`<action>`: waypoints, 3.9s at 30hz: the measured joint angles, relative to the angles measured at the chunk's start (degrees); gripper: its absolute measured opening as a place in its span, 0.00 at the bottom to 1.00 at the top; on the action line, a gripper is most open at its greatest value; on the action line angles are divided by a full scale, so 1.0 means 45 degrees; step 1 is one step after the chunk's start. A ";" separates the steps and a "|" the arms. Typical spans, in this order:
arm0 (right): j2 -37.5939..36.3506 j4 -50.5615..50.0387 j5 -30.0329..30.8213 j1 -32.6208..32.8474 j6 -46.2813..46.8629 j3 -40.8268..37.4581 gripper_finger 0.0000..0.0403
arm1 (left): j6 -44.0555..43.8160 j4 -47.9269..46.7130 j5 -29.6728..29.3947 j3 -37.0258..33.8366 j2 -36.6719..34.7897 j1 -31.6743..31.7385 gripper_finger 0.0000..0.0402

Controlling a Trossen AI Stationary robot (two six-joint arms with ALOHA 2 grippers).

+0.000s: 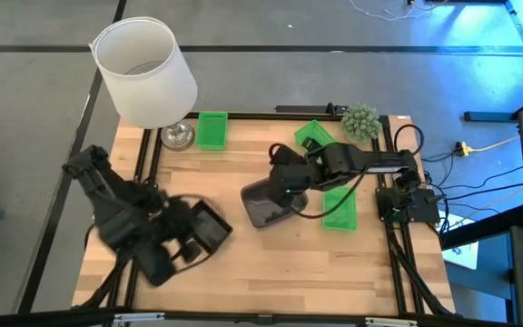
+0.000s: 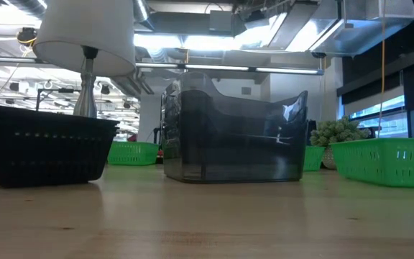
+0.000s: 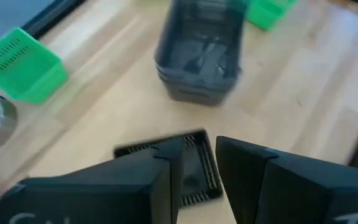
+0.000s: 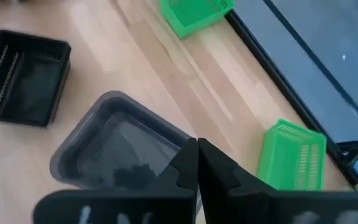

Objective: Stack baskets by color
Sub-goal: Move the left green bin to the top center of the table

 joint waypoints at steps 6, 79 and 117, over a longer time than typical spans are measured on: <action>0.0037 -0.0115 -0.0670 -0.0356 -0.1393 -0.0075 0.01 | 0.1582 -0.0011 0.1112 0.0000 0.0000 0.2867 0.21; -0.2655 0.6222 -0.5758 -0.9270 -0.3848 -1.0945 0.32 | 1.5413 0.5330 1.0231 -0.2409 0.0015 1.7961 0.21; -0.1372 0.6478 -0.7185 -1.0086 -0.6594 -1.0945 0.32 | 1.7224 0.6500 0.8095 -0.2404 0.0330 1.5130 0.21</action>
